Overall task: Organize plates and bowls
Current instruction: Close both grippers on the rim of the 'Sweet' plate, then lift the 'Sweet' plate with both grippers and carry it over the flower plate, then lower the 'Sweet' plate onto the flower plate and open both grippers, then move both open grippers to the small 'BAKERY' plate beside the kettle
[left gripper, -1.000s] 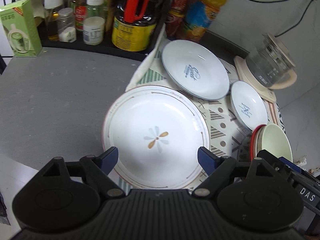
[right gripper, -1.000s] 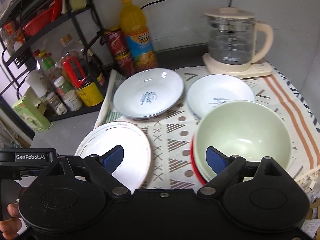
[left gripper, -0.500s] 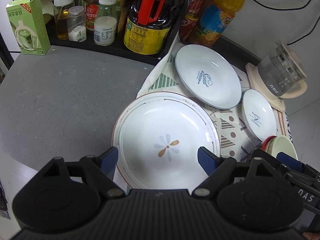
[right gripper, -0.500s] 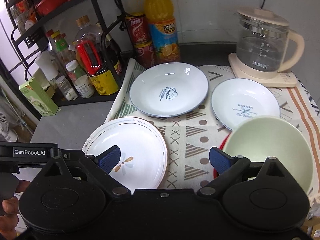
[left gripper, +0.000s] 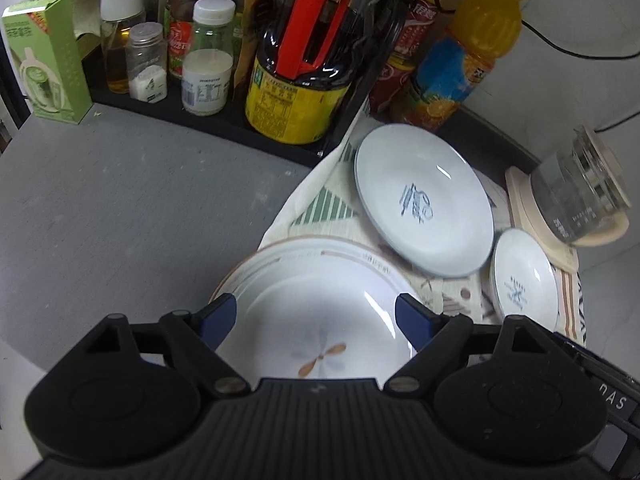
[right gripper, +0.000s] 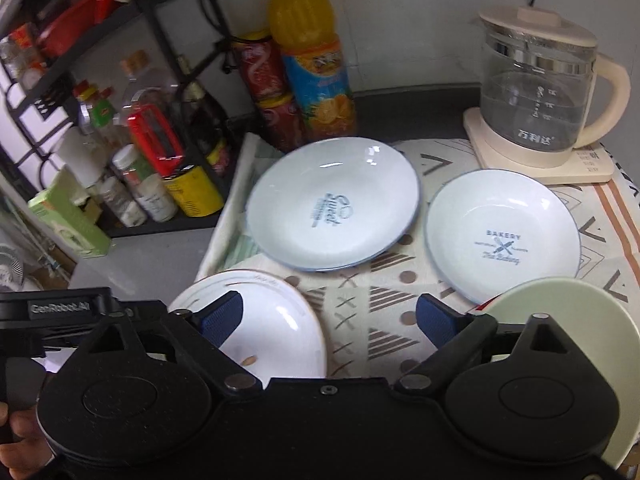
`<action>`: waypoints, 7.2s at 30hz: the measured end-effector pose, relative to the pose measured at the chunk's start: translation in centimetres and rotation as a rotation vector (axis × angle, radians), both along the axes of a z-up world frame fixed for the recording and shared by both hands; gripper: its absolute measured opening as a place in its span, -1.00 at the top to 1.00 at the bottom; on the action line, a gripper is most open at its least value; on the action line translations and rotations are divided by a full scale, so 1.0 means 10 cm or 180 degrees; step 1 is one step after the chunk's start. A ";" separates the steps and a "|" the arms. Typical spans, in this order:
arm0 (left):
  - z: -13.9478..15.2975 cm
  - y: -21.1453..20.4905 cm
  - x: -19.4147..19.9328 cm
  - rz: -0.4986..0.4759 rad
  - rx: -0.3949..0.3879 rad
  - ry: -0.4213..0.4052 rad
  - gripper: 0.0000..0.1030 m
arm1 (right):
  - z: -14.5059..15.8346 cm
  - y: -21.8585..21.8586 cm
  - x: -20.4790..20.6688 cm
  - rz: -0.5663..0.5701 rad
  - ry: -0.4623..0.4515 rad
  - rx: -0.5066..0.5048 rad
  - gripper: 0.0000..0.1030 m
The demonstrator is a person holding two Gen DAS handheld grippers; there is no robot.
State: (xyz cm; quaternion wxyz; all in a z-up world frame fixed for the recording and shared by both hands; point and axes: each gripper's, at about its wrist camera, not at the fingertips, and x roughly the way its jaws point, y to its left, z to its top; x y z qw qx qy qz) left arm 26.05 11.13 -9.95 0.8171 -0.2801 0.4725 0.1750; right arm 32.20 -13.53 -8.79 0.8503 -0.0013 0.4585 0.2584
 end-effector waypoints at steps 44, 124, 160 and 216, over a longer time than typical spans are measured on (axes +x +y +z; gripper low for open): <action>-0.89 0.15 1.21 0.0619 -0.0647 0.0085 0.71 | -1.09 0.19 1.41 -0.0978 0.1605 0.0268 0.49; -0.45 -0.40 -0.91 0.0132 -0.0340 -0.0204 0.74 | -0.37 -0.03 -0.69 -0.0061 0.0154 -0.0223 0.73; -0.38 -0.02 -0.76 0.0434 -0.0267 0.0340 0.48 | -0.60 0.03 -0.58 -0.0095 0.0565 -0.0196 0.76; -0.10 -0.10 -0.55 0.0116 0.0196 0.0072 -0.50 | 0.03 0.00 -0.49 -0.0176 0.0008 0.0016 -0.76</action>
